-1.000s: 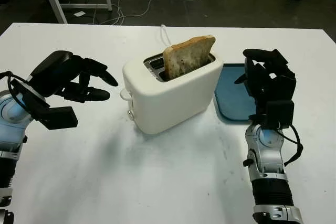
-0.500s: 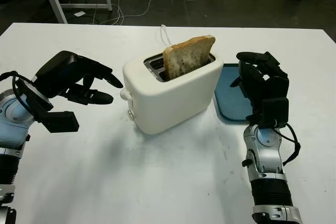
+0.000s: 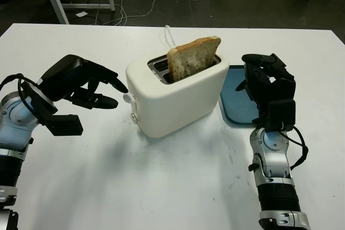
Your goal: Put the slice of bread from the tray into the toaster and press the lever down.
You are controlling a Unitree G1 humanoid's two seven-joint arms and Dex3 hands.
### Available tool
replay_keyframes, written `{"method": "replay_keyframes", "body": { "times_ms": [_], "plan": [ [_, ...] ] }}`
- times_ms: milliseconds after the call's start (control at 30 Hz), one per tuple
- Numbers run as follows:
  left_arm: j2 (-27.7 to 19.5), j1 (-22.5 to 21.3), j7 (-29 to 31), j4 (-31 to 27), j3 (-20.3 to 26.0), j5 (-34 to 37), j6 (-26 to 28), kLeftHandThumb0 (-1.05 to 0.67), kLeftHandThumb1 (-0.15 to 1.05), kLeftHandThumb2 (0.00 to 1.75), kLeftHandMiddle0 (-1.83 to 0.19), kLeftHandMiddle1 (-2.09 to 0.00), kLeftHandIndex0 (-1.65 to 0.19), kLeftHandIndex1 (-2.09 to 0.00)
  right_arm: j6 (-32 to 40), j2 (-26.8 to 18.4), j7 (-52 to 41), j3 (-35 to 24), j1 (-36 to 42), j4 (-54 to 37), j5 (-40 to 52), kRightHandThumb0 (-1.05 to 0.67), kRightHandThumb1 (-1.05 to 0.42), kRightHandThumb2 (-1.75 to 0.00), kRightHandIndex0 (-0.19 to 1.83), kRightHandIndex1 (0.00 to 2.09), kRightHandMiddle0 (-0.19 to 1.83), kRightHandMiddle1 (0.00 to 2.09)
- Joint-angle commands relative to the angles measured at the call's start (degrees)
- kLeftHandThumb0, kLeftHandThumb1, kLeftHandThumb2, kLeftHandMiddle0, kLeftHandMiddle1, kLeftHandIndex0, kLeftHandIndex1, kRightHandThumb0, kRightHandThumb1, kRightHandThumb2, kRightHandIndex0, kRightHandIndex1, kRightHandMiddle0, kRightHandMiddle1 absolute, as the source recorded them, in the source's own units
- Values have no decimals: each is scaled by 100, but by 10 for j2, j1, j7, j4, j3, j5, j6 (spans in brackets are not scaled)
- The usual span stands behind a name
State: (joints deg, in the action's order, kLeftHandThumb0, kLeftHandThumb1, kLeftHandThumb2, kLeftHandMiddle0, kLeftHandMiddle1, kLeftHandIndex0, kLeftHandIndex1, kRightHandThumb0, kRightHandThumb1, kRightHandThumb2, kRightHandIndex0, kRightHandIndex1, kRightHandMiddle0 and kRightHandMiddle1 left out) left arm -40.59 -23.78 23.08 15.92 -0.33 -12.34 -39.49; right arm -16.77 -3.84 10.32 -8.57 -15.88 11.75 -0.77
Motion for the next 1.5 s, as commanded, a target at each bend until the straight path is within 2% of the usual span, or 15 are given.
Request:
{"method": "replay_keyframes", "body": {
  "times_ms": [0, 667, 1467],
  "plan": [
    [3, -9, 6, 7, -7, 4, -6, -95, 92, 30, -95, -174, -103, -34, 3, 1, 3, -3, -2, -6, -1, -48, -92, -26, 105, 156, 98, 109],
    [9, -9, 21, 12, -16, 25, -1, -93, 92, 23, -100, -166, -108, -27, 6, 3, 7, -5, -3, -8, -1, -48, -92, -25, 104, 157, 99, 104],
    [15, -11, 27, 20, -20, 18, -11, -92, 92, 23, -101, -163, -113, -17, 7, -1, 13, -3, -6, -3, -10, -48, -92, -24, 107, 154, 103, 102]
  ]
}}
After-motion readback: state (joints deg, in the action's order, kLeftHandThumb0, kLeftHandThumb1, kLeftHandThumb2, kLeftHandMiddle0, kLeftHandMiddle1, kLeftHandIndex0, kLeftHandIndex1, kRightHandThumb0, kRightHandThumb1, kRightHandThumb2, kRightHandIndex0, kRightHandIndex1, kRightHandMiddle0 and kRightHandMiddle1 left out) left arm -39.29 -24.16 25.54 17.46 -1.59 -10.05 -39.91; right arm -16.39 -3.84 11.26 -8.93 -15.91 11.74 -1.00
